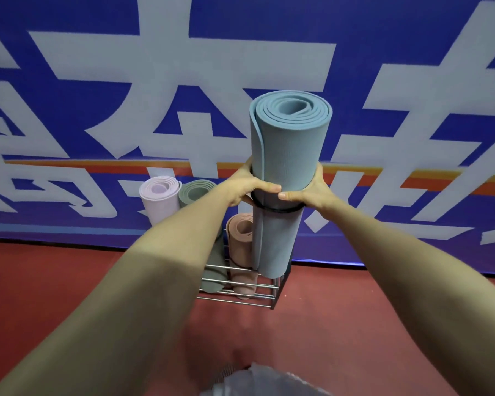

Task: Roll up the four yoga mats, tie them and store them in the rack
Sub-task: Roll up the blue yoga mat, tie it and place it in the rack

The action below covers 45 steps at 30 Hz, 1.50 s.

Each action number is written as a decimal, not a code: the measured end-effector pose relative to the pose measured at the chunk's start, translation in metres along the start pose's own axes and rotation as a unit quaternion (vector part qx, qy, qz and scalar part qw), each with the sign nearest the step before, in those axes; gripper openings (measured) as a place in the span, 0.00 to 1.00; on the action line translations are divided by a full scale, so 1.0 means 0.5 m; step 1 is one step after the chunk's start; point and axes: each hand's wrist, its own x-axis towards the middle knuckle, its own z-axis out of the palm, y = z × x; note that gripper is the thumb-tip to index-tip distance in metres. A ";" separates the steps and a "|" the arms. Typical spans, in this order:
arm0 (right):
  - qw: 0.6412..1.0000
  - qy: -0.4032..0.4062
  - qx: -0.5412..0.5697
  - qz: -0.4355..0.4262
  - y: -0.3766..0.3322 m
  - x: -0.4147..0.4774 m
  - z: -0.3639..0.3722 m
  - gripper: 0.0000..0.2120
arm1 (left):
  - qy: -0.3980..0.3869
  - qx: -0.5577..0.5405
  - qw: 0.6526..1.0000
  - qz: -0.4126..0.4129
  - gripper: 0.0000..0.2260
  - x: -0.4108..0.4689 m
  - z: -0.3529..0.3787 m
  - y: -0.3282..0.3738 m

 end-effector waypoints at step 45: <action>0.959 -0.075 0.159 0.223 0.096 0.134 -0.008 0.45 | -0.152 -0.152 0.965 -0.149 0.53 0.180 -0.084 -0.030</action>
